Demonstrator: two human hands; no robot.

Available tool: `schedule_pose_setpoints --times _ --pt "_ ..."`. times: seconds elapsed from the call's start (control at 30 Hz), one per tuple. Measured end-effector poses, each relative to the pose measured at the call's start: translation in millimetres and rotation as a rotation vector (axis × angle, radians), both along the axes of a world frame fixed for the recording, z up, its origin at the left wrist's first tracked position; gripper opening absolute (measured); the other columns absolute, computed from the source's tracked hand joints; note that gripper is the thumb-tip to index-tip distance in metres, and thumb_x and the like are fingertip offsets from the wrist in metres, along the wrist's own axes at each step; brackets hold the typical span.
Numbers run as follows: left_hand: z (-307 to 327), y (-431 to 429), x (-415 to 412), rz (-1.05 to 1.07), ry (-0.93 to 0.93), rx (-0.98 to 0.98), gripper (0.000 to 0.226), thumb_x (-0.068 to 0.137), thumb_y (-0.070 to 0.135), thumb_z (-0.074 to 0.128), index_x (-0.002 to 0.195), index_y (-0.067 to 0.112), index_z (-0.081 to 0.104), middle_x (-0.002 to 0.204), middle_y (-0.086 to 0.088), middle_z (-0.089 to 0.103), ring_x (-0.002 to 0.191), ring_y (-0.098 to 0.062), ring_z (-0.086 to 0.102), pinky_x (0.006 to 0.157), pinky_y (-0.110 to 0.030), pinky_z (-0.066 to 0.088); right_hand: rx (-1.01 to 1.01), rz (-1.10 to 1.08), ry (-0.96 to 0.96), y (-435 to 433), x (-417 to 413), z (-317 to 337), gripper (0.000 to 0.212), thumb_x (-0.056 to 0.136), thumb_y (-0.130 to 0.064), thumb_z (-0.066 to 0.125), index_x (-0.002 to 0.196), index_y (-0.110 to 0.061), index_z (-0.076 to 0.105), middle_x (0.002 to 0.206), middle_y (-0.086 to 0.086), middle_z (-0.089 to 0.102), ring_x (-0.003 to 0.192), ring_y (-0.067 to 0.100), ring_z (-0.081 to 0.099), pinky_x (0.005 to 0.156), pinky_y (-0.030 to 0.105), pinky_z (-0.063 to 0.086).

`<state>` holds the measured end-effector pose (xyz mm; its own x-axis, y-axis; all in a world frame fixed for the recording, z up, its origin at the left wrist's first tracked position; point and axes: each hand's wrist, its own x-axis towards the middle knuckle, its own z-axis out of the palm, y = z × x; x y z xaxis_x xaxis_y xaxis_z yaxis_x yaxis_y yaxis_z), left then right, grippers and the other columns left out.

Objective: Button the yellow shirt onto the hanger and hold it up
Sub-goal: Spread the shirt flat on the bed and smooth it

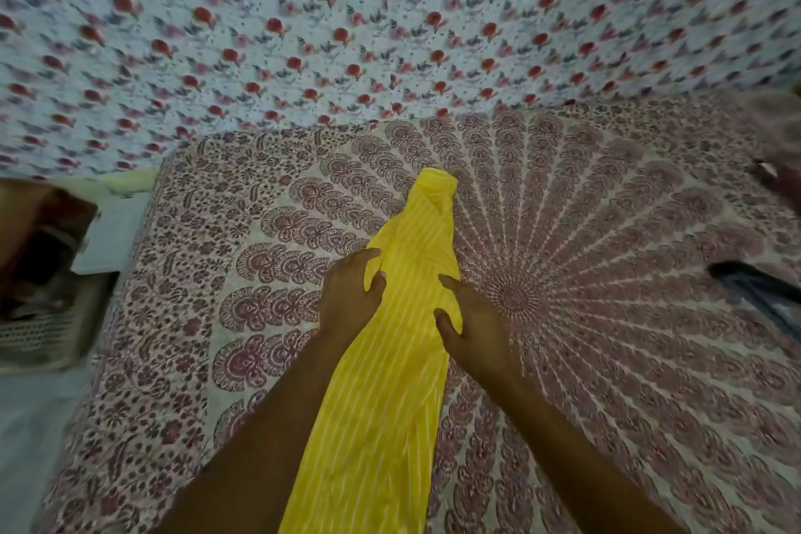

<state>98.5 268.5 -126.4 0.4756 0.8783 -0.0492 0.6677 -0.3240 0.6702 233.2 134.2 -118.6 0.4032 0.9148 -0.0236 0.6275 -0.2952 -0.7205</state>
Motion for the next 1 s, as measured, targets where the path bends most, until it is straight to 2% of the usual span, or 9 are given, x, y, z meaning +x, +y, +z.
schedule_pose_setpoints --times 0.27,0.33,0.47,0.57,0.67,0.73,0.83,0.93,1.0 --pt "-101.4 100.2 46.5 0.131 0.040 -0.165 0.029 0.090 0.013 0.053 0.118 0.010 0.059 0.122 -0.010 0.063 0.112 -0.026 0.057 0.089 -0.027 0.040 -0.011 -0.025 0.031 120.6 28.7 -98.1 0.047 0.089 -0.020 0.052 0.134 -0.008 0.044 0.135 0.011 0.052 0.119 0.029 0.053 0.093 0.038 0.045" --pt "-122.2 123.6 59.5 0.144 0.039 -0.198 0.028 0.091 0.011 0.051 0.117 0.007 0.059 0.120 -0.013 0.063 0.111 -0.027 0.058 0.088 -0.025 0.040 -0.006 -0.106 0.064 152.6 31.3 -118.1 0.042 0.091 -0.021 0.052 0.131 -0.007 0.046 0.127 0.012 0.057 0.110 0.029 0.058 0.085 0.036 0.045" --pt "-155.8 156.4 84.9 0.190 0.033 -0.277 0.030 0.090 0.012 0.053 0.119 0.005 0.057 0.118 -0.015 0.062 0.112 -0.028 0.058 0.092 -0.030 0.043 -0.104 -0.331 0.115 201.7 35.4 -143.9 0.042 0.094 -0.038 0.045 0.122 -0.007 0.049 0.112 0.017 0.062 0.105 0.033 0.058 0.078 0.037 0.044" --pt "-172.4 163.6 96.4 0.189 0.078 -0.326 0.037 0.087 0.019 0.059 0.123 0.010 0.053 0.120 -0.013 0.061 0.112 -0.029 0.056 0.090 -0.033 0.042 -0.303 -0.290 0.007 216.2 40.1 -153.8 0.053 0.087 -0.050 0.051 0.115 -0.004 0.050 0.116 0.017 0.055 0.106 0.035 0.056 0.078 0.040 0.044" --pt "-184.7 170.4 99.3 0.152 0.099 -0.340 0.050 0.080 0.025 0.070 0.124 0.008 0.052 0.121 -0.013 0.059 0.112 -0.028 0.055 0.090 -0.034 0.041 -0.380 -0.241 -0.040 216.7 49.3 -161.7 0.038 0.086 -0.032 0.056 0.109 -0.002 0.054 0.117 0.018 0.054 0.106 0.035 0.055 0.078 0.037 0.044" --pt "-182.3 173.0 99.8 0.144 0.048 -0.374 0.046 0.073 0.026 0.073 0.112 0.004 0.062 0.103 -0.012 0.065 0.097 -0.026 0.060 0.084 -0.035 0.043 -0.284 -0.318 0.050 212.1 59.1 -164.0 0.025 0.083 -0.021 0.057 0.097 0.001 0.059 0.108 0.020 0.060 0.101 0.035 0.056 0.075 0.036 0.042" --pt "-159.2 166.0 100.8 0.248 -0.135 -0.469 0.014 0.060 0.022 0.064 0.069 0.011 0.065 0.063 -0.006 0.056 0.062 -0.020 0.053 0.068 -0.035 0.044 -0.001 -0.612 0.298 200.4 76.5 -159.7 0.011 0.085 -0.008 0.051 0.083 -0.001 0.059 0.086 0.021 0.064 0.081 0.029 0.055 0.076 0.036 0.037" --pt "-127.0 155.7 101.6 0.277 -0.276 -0.510 0.002 0.055 0.016 0.052 0.056 0.015 0.053 0.059 -0.005 0.049 0.059 -0.018 0.048 0.057 -0.028 0.039 0.129 -0.755 0.520 183.9 96.4 -141.2 0.022 0.090 -0.009 0.044 0.069 -0.012 0.050 0.063 0.000 0.046 0.062 0.014 0.041 0.069 0.031 0.035" --pt "-99.4 148.2 106.6 0.287 -0.344 -0.555 0.005 0.061 0.008 0.053 0.060 0.013 0.053 0.061 -0.005 0.049 0.057 -0.016 0.046 0.055 -0.025 0.037 0.098 -0.727 0.592 173.0 105.5 -119.5 0.021 0.092 -0.028 0.048 0.080 -0.011 0.054 0.065 -0.005 0.044 0.062 0.009 0.041 0.066 0.028 0.034"
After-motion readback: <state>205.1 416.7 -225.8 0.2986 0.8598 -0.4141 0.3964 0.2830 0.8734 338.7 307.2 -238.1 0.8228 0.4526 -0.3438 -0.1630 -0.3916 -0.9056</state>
